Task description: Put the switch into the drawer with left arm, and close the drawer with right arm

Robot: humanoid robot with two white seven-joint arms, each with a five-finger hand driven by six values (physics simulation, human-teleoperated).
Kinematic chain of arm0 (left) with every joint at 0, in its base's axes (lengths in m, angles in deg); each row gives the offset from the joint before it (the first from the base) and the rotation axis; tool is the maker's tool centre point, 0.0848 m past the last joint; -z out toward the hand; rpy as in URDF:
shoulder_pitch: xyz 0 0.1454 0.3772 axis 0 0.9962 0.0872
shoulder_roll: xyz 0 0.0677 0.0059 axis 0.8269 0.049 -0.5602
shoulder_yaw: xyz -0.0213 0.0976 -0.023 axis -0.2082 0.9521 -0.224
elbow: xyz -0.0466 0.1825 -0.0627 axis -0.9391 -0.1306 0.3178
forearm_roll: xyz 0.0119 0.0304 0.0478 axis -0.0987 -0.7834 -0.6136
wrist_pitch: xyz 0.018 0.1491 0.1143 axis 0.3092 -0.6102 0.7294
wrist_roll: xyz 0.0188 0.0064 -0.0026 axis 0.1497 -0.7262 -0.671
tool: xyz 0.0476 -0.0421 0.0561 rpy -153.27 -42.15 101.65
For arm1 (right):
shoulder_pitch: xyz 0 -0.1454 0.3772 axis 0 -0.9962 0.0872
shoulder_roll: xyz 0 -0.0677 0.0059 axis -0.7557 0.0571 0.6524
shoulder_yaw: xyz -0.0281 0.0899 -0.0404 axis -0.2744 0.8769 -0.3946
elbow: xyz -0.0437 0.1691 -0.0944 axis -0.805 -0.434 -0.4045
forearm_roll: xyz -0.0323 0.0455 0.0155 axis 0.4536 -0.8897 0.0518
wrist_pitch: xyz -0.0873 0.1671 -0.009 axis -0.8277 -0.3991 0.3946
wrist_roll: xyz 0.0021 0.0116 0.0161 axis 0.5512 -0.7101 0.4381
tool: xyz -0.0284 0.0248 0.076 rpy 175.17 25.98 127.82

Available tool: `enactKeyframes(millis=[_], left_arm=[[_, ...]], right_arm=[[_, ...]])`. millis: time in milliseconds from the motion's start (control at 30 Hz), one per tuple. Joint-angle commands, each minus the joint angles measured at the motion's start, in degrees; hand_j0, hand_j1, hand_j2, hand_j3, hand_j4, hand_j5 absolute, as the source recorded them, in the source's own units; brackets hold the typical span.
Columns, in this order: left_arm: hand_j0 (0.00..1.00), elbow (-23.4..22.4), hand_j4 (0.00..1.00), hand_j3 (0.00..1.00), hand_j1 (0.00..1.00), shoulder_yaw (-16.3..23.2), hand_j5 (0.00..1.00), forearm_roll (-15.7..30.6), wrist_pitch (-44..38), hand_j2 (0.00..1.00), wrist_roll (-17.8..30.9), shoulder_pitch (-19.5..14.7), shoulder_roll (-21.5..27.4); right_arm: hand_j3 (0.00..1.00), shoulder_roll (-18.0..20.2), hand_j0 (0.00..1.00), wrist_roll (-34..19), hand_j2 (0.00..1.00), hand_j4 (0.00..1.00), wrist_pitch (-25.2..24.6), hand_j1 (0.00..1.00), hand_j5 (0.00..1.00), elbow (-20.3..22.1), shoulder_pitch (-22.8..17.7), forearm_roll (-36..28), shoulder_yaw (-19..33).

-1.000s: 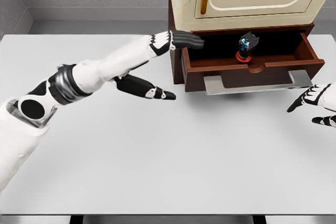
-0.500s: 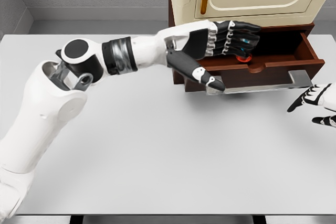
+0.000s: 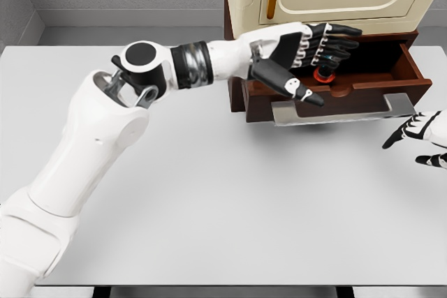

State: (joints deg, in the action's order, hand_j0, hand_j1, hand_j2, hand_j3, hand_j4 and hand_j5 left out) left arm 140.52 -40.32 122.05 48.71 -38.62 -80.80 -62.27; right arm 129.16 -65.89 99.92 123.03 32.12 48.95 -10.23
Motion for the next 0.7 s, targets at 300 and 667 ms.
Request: enactKeyframes(millis=[300, 667], left_arm=[[1.00, -4.9, 1.00, 1.00, 1.00, 0.0, 1.00, -6.5, 0.3, 1.00, 0.0, -1.3, -3.0], [1.00, -10.2, 1.00, 1.00, 1.00, -0.1, 1.00, -8.5, 0.3, 1.00, 0.0, -3.0, -4.3]], right_arm=[[0.69, 0.0, 0.69, 0.0, 0.69, 0.69, -0.2, 0.69, 0.69, 0.0, -0.1, -0.4, -0.3], [0.69, 0.1, 0.69, 0.0, 0.69, 0.69, -0.2, 0.69, 0.69, 0.0, -0.1, -0.4, -0.4]])
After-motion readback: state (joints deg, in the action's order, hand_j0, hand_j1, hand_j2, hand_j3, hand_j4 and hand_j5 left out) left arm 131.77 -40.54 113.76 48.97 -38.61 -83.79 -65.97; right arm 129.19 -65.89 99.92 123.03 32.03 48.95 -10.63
